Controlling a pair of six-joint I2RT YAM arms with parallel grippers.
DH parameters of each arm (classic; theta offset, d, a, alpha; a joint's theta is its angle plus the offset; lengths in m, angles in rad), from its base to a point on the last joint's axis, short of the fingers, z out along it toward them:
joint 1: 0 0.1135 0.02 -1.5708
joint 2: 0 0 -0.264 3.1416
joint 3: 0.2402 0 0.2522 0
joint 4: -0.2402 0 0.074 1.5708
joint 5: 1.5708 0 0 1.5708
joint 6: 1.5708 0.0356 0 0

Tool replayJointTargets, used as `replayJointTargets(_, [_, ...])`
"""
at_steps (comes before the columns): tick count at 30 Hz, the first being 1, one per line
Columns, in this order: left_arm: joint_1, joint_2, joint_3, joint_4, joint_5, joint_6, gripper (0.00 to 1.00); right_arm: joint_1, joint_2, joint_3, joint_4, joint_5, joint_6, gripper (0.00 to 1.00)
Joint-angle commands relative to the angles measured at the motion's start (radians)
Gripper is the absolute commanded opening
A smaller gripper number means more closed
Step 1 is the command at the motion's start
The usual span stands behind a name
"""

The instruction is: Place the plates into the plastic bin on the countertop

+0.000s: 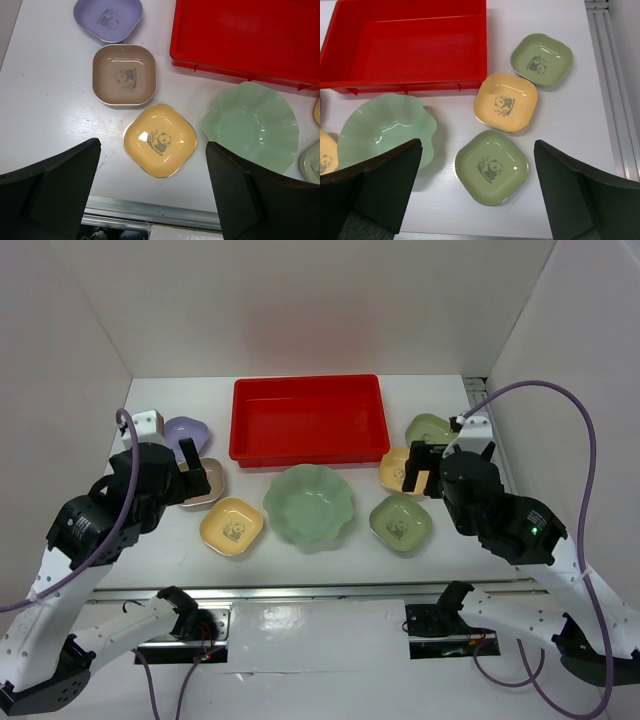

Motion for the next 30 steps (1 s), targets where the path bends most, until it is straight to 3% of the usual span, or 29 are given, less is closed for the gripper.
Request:
replayJointTargets(1, [0.001, -0.01, -0.008, 0.024, 0.003, -0.019, 1.0, 0.008, 0.0, -0.035, 0.089, -0.019, -0.012, 1.0])
replayJointTargets(5, [0.001, -0.021, -0.057, 0.045, 0.012, -0.019, 1.0, 0.008, 0.056, -0.111, 0.15, -0.108, -0.012, 1.0])
replayJointTargets(13, [0.001, -0.021, -0.242, 0.157, 0.07, -0.02, 1.0, -0.003, 0.269, -0.362, 0.482, -0.391, -0.035, 1.0])
replayJointTargets(19, [0.001, -0.064, -0.324, 0.203, 0.08, -0.03, 1.0, -0.012, 0.43, -0.41, 0.62, -0.404, -0.035, 0.98])
replayJointTargets(30, [0.001, -0.104, -0.365, 0.222, 0.089, -0.03, 1.0, -0.111, 0.587, -0.454, 0.747, -0.493, -0.054, 0.92])
